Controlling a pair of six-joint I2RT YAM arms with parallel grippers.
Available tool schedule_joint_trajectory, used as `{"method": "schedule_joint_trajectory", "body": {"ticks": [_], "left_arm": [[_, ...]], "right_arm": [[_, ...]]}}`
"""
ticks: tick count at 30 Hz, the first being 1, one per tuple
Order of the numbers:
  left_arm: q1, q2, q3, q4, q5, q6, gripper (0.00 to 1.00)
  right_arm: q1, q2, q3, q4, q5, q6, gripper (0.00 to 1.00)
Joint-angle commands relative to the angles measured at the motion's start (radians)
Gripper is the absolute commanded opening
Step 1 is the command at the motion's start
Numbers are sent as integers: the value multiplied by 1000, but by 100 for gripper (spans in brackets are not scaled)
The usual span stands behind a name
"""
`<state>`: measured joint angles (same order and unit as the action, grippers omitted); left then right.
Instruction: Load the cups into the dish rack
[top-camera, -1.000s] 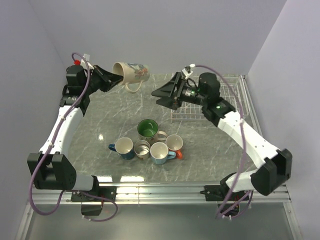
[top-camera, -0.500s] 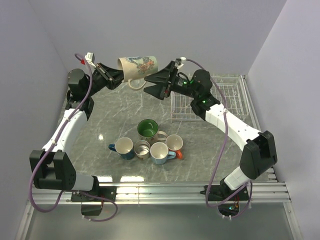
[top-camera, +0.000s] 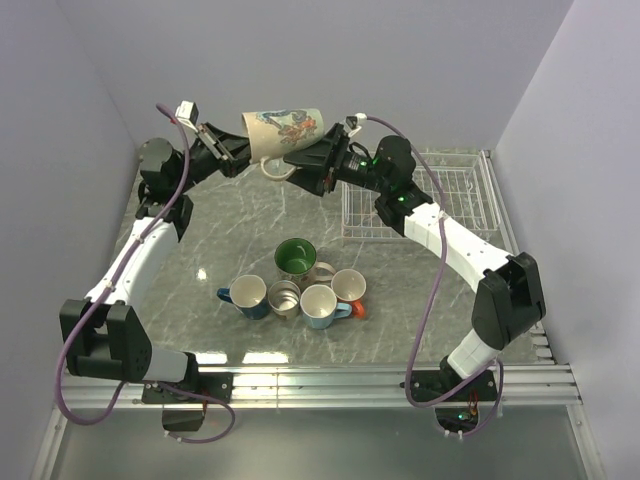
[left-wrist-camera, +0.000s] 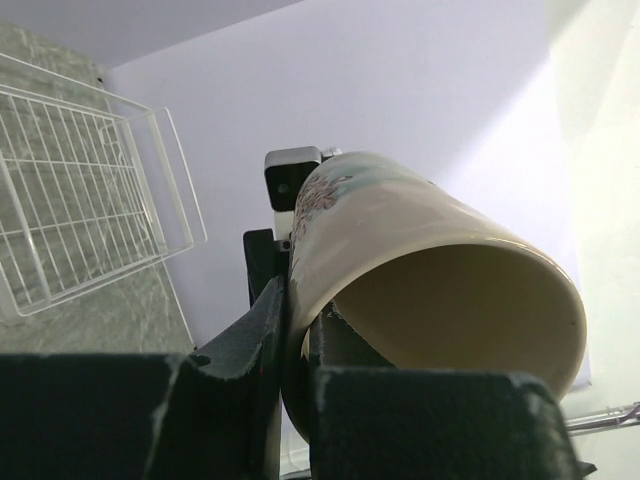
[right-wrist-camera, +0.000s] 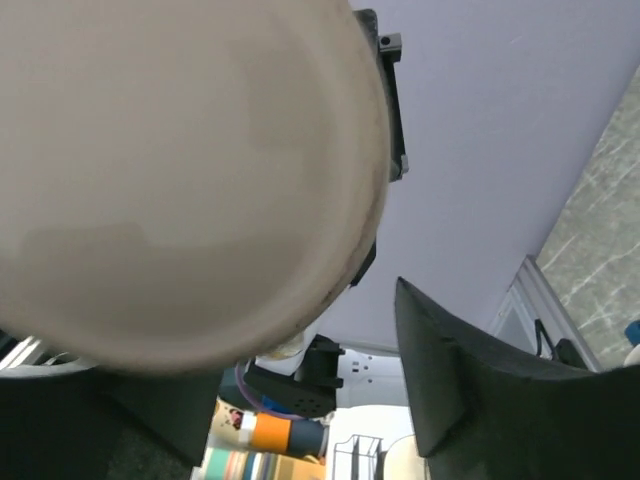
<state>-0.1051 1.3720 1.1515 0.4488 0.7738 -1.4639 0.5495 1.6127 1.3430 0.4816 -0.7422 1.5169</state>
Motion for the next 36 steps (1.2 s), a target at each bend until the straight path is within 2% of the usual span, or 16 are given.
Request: {"method": "schedule_joint_trajectory", "body": {"ticks": [1,7,10,12,13,16,17,22,25,26,29,31,34,35,36], "left_arm": [[-28,-19,59,159,2,-76,0],[-80,-21,17,163,-50,-108,0],[-105,-19,22,119,-68,-83,0],[-120,-16,33,78,-76,-62,0],[-122,-11,34,71,-77,-53,0],[-130,-8,31,54,-87,-44,0],[-130,-10,28,50,-90,-39,0],[-130,-11,57,-42,-91,45,0],[-130,-1,114,-183,-91,141,18],[-130,1,128,-241,-93,164,28],[-130,2,155,-304,-106,227,43],[-130,2,149,-318,-111,241,45],[-130,7,137,-320,-116,243,57],[-130,7,134,-321,-117,244,65],[-130,9,134,-325,-117,252,69]], "right_arm": [[6,0,51,17,33,-40,68],[7,-17,19,118,110,-8,56],[6,-16,19,170,124,5,52],[6,-10,24,193,124,20,46],[6,-7,27,204,121,23,42],[6,-8,24,219,110,23,17],[6,-11,18,218,109,20,0],[4,-68,-4,123,109,-69,0],[-5,-114,2,13,125,-150,0],[-20,-135,13,-17,135,-184,0],[-58,-148,31,-73,127,-208,0],[-82,-165,31,-92,132,-216,0],[-128,-181,30,-119,136,-236,0],[-141,-186,31,-127,136,-241,0],[-167,-191,33,-135,136,-251,0]]}}
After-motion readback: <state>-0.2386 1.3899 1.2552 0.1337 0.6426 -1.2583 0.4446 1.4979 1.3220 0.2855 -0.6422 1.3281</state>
